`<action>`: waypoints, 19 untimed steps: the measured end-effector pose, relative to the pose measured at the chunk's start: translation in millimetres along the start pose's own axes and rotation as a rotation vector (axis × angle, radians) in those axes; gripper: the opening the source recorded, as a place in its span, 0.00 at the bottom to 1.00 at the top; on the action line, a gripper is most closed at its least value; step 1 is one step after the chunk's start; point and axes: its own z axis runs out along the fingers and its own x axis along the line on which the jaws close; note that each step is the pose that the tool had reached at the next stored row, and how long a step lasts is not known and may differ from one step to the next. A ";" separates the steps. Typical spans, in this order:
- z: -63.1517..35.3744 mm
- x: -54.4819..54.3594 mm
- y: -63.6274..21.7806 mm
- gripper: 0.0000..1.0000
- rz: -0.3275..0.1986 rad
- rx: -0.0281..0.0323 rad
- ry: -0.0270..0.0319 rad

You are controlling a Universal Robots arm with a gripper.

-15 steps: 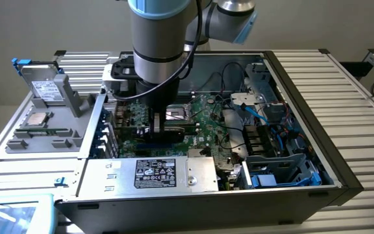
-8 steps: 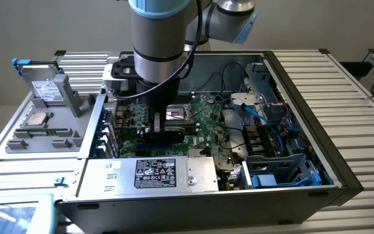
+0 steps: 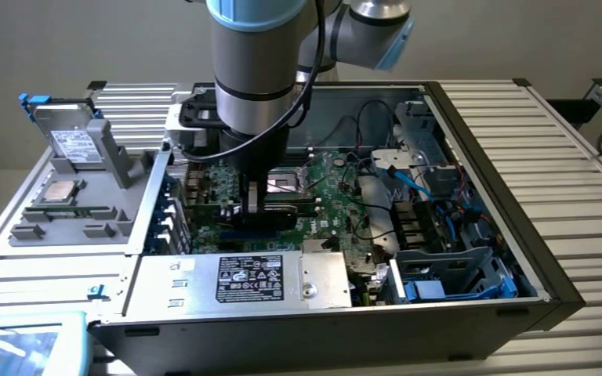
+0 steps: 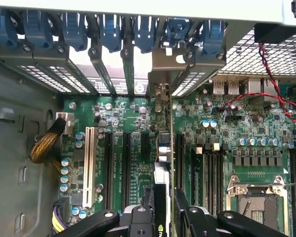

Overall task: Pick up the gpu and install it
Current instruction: 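Insert the gpu into the slot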

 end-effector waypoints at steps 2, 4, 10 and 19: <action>0.0 0.0 0.0 0.27 0.000 0.0000 0.0001; 0.1 0.0 0.0 0.27 0.000 0.0021 0.0001; 0.2 -0.2 0.0 0.27 0.000 0.0075 0.0025; 3.1 -2.5 0.6 0.27 0.001 0.0076 0.0023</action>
